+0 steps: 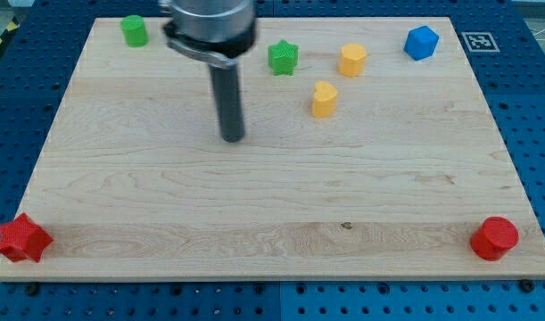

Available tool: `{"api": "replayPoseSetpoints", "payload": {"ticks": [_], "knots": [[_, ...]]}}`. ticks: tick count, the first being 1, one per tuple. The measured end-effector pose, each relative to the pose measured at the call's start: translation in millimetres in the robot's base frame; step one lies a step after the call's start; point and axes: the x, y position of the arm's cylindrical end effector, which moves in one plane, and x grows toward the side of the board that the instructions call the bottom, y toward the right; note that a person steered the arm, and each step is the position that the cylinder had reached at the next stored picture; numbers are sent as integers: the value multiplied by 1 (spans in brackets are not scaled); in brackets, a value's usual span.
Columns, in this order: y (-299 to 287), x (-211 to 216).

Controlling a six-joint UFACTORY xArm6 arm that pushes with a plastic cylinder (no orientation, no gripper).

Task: Point at the blue cube

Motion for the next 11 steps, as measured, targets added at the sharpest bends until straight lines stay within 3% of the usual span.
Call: {"api": "replayPoseSetpoints", "payload": {"ticks": [1, 2, 3, 4, 5, 6, 7, 8, 11], "knots": [[11, 2], [76, 47], [93, 47], [177, 46], [179, 33], [193, -47], [196, -57], [227, -107], [258, -141]]}}
